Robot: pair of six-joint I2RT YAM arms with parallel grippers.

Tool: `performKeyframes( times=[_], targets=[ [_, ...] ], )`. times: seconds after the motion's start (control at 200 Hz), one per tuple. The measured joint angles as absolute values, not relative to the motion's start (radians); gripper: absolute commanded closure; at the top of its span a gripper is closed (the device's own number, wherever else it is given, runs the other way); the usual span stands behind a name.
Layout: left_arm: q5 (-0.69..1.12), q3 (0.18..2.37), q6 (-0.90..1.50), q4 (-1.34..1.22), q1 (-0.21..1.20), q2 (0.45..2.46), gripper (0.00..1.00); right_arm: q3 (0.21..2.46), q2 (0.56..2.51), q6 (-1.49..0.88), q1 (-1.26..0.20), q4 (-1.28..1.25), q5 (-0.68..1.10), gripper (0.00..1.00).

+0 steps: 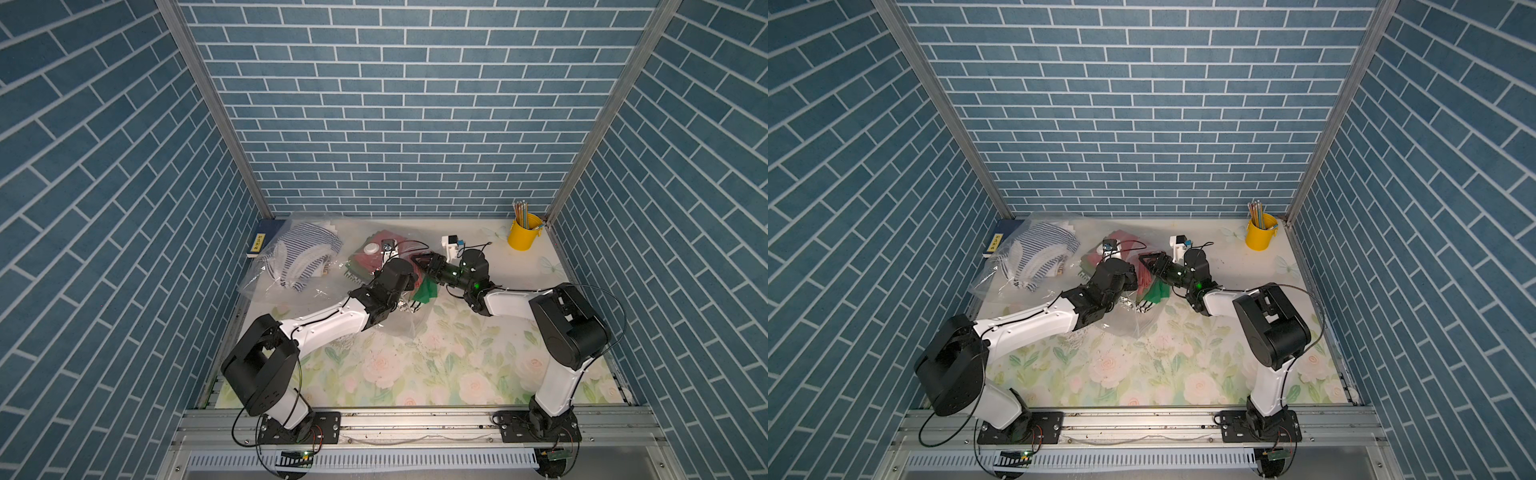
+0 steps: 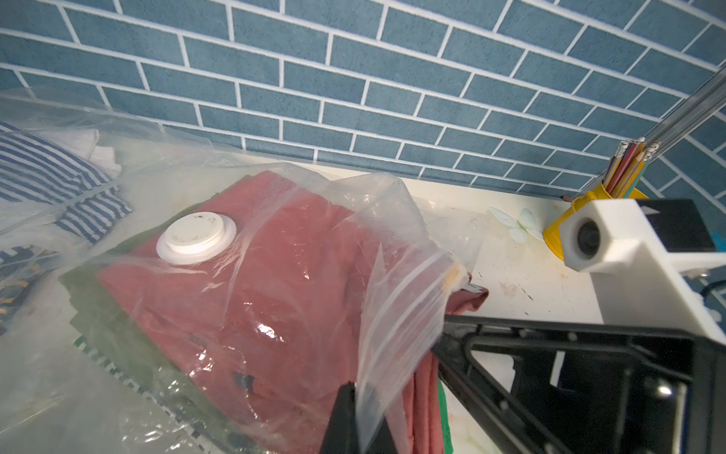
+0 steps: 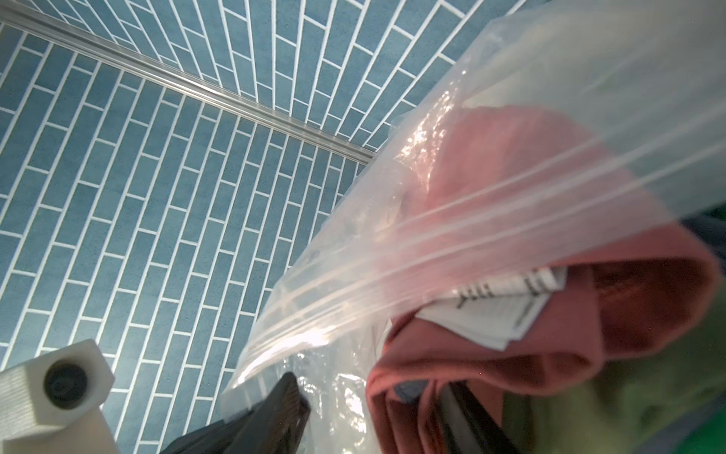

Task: Take the tank top out of the vacuum bag
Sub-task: Take out the tank top from the vacuum bag.

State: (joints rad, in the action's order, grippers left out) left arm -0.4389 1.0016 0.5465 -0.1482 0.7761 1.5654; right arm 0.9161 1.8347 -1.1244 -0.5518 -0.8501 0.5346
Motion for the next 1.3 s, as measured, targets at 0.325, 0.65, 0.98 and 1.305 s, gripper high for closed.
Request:
performKeyframes(
  times=[0.325,0.65,0.98,1.305],
  targets=[
    [-0.435,1.002,0.546,-0.146,0.773,1.565,1.00,0.994,1.910,-1.030,-0.552,-0.723,0.519,0.30],
    [-0.435,1.002,0.546,-0.141,0.770,1.565,1.00,1.042,1.976,-0.997,-0.552,-0.688,0.503,0.36],
    [-0.432,1.002,0.546,-0.141,0.770,1.565,1.00,1.072,1.980,-0.942,-0.575,-0.649,0.496,0.46],
    [-0.426,1.002,0.546,-0.144,0.769,1.565,1.00,1.126,2.014,-0.937,-0.571,-0.604,0.450,1.00]
  ],
)
